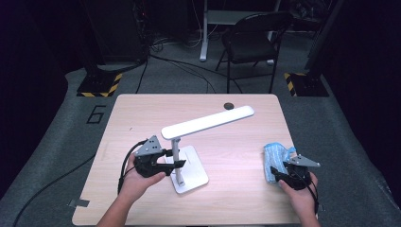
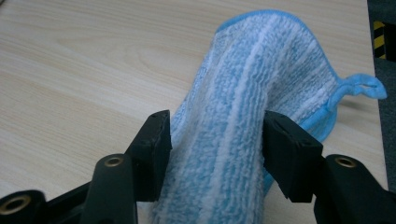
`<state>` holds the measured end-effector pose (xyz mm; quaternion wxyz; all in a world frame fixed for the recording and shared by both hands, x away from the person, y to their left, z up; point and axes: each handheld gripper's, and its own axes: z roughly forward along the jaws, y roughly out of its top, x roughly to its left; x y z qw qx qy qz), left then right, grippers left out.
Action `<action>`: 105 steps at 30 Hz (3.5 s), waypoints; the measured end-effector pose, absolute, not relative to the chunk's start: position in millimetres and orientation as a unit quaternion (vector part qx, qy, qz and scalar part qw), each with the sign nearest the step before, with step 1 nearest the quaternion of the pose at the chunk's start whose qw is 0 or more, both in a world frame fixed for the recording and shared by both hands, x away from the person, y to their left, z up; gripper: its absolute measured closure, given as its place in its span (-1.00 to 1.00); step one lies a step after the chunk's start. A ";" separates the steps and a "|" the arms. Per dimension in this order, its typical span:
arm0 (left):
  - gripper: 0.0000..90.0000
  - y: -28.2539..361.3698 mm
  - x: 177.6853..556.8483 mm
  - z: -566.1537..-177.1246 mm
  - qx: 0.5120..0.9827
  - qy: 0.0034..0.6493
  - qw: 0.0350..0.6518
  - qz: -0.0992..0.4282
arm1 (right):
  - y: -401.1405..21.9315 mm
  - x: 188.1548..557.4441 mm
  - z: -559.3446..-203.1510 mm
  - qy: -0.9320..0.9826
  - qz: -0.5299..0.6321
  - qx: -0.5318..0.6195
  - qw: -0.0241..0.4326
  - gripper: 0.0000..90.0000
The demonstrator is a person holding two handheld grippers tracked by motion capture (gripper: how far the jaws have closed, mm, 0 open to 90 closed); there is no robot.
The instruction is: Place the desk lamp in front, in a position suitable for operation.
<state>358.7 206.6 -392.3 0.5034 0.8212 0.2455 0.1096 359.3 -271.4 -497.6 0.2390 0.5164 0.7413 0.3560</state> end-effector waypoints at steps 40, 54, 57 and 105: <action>0.15 197.7 358.9 -392.1 0.829 0.214 0.506 0.100 | -227.6 351.5 -473.2 0.766 0.412 0.451 0.201 0.45; 0.15 176.9 357.8 -392.1 0.837 0.179 0.510 0.080 | -192.1 349.0 -470.6 0.783 0.432 0.409 0.182 0.45; 0.15 175.1 358.6 -392.3 0.837 0.175 0.512 0.080 | -182.8 348.1 -472.0 0.786 0.433 0.402 0.178 0.45; 0.03 186.5 360.9 -375.4 0.828 0.194 0.524 0.057 | -88.2 347.6 -494.4 0.841 0.419 0.324 0.112 0.21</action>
